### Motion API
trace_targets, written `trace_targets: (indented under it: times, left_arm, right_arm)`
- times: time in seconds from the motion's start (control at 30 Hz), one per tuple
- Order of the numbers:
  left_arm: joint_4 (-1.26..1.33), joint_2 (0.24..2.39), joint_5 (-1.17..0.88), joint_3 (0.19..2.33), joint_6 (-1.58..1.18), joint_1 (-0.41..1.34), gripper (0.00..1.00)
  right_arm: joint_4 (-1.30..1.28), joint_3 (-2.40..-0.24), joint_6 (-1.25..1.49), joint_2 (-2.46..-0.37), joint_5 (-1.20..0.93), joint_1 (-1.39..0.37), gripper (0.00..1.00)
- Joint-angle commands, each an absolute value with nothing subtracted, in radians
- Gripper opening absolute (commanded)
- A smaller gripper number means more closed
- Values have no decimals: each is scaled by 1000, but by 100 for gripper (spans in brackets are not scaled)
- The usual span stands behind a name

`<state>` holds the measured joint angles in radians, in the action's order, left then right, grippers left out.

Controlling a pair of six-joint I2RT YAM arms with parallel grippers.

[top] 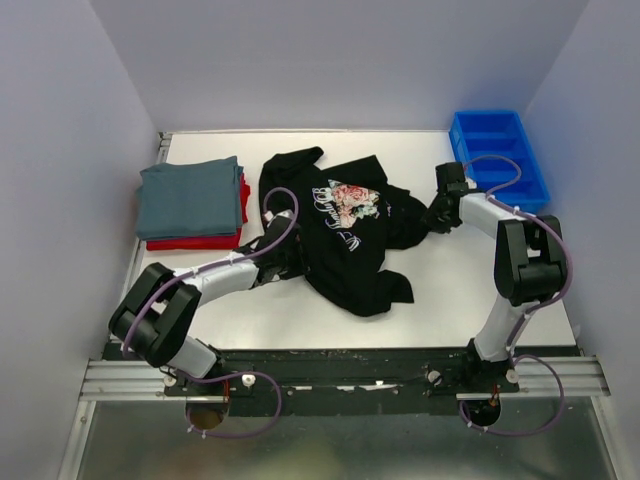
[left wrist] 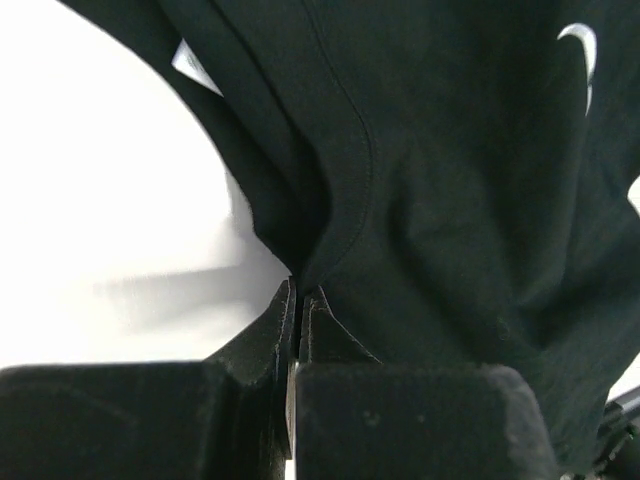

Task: Fold and stack the t-shirts
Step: Flatten out the tshirt

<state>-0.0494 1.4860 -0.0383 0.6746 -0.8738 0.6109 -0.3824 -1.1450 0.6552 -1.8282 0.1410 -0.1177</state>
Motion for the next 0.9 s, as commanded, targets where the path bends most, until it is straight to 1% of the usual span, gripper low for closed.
trace_targets:
  times: [0.0, 0.03, 0.17, 0.23, 0.37, 0.5, 0.7, 0.77, 0.87]
  left_arm:
    - [-181, 1433, 55, 739, -790, 556, 0]
    - [-190, 1415, 48, 733, -779, 525, 0]
    - [-183, 1324, -75, 692, -736, 335, 0]
    - [-204, 1292, -81, 701, -720, 276, 0]
    - [-274, 1243, -42, 742, -715, 213, 0]
    - [-287, 1192, -35, 744, -713, 147, 0]
    - [-322, 1207, -17, 782, -721, 109, 0]
    - [-336, 1209, -9, 805, -721, 86, 0]
    - [-383, 1224, -8, 873, -716, 75, 0]
  right_arm:
    - [-422, -1193, 683, -1839, 161, -110, 16]
    - [-434, -1195, 686, -1838, 166, -109, 1]
    - [-442, -1148, 713, -1744, 234, -94, 1]
    - [-445, -1112, 733, -1674, 259, -87, 1]
    - [-472, -1011, 799, -1531, 291, -46, 1]
    - [-480, -893, 830, -1404, 265, 29, 1]
    - [-480, -738, 818, -1217, 281, 75, 1]
    - [-445, -704, 779, -1178, 269, 83, 1]
    - [-481, -713, 775, -1192, 223, 84, 1]
